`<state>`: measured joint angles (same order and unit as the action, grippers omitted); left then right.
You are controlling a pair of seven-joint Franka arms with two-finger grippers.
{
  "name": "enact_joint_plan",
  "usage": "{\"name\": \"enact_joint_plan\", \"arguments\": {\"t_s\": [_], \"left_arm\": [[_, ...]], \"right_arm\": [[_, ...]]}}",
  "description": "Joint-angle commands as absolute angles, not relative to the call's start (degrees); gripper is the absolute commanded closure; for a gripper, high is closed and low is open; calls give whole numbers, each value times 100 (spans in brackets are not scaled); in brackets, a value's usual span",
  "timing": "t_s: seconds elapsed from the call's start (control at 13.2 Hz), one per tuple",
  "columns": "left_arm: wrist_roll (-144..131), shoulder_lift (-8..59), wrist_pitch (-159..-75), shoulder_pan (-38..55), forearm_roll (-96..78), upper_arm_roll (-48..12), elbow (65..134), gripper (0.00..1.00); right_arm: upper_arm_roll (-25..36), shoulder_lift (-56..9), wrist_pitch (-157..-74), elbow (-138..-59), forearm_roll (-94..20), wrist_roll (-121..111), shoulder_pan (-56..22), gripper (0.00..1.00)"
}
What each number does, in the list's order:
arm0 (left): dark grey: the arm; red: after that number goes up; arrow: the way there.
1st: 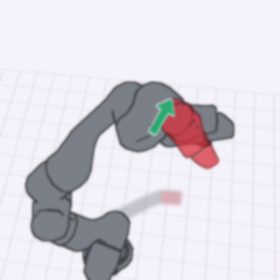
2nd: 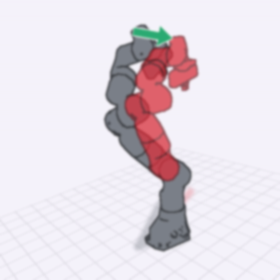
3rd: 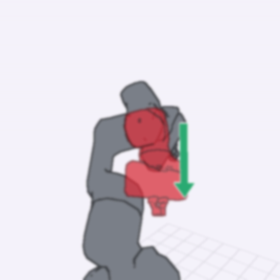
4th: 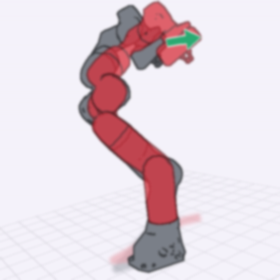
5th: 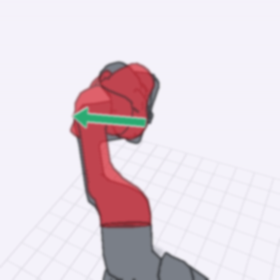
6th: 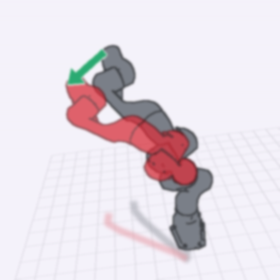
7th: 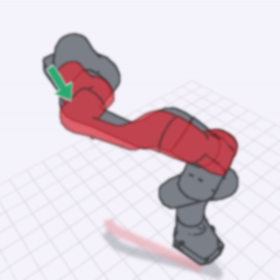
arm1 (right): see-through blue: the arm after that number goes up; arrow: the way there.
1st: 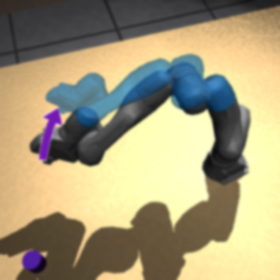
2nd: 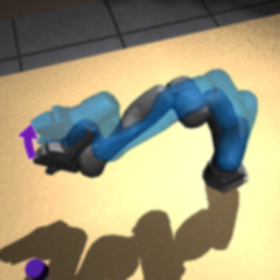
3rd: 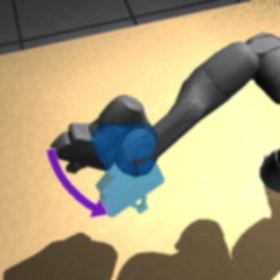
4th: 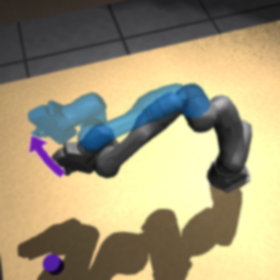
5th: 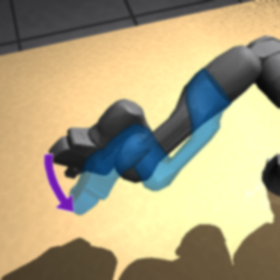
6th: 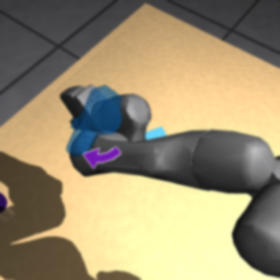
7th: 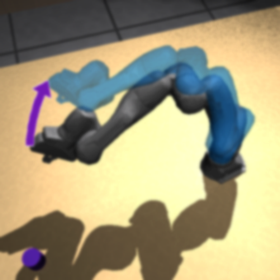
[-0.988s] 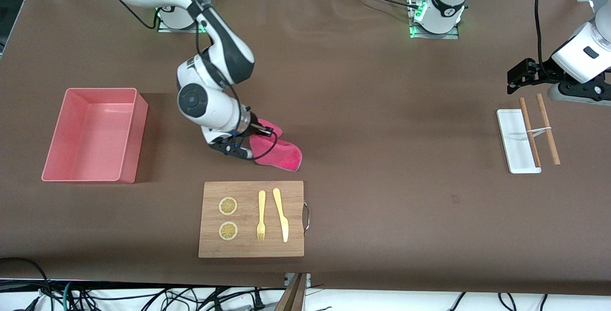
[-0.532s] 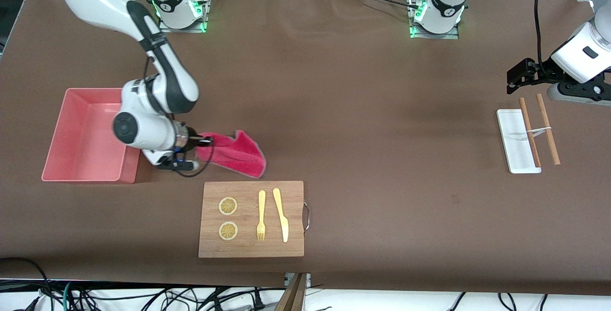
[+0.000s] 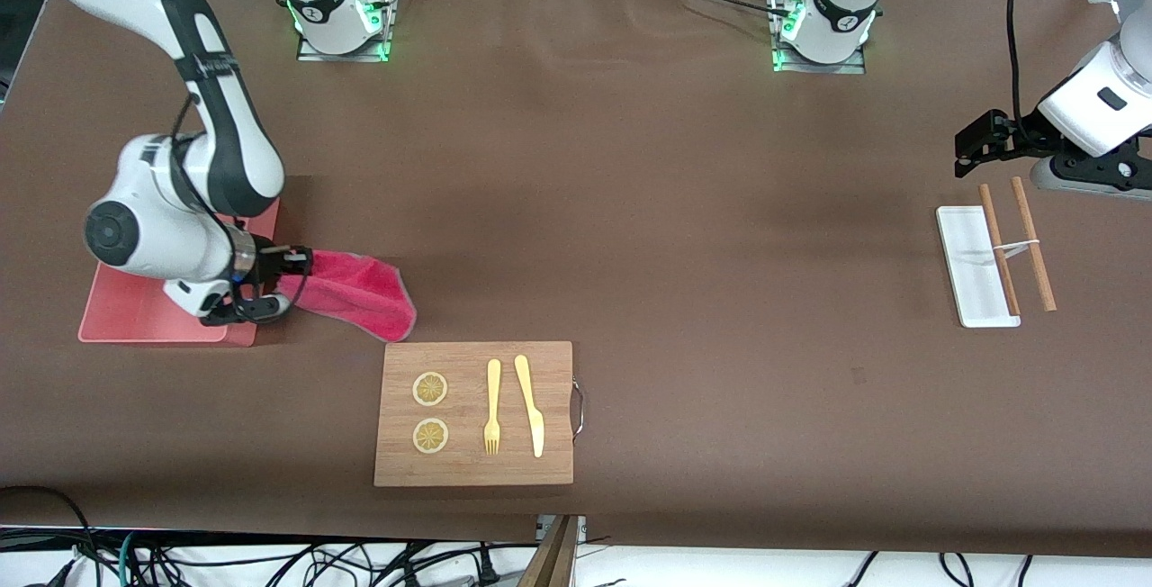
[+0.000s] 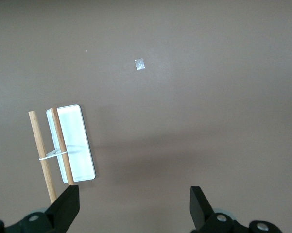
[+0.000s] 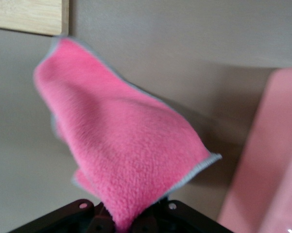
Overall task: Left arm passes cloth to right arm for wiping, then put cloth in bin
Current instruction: 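Move the cloth over the pink bin and open the right gripper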
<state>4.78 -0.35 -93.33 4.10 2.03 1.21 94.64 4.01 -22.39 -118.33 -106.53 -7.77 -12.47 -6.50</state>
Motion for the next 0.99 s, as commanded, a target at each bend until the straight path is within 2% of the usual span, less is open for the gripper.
{"name": "enact_joint_plan", "arguments": {"t_s": [0.0, 0.15, 0.53, 0.68, 0.91], "left_arm": [[545, -79, -9281, 439, 97, 141, 9475, 0], [545, -79, -9281, 439, 97, 141, 9475, 0], [545, -79, -9281, 439, 97, 141, 9475, 0], [545, -79, -9281, 439, 97, 141, 9475, 0], [545, -79, -9281, 439, 97, 141, 9475, 0]], "right_arm": [[562, -1532, -11043, -10662, -336, -1528, -659, 100], [833, -1206, -10479, -10477, -88, -1966, -616, 100], [1677, -301, -9819, -10468, -53, -2303, -580, 100], [1758, -10, -9405, -10459, 192, -2311, -580, 100], [1758, 18, -9439, -10459, 378, -2399, -580, 100]]}}
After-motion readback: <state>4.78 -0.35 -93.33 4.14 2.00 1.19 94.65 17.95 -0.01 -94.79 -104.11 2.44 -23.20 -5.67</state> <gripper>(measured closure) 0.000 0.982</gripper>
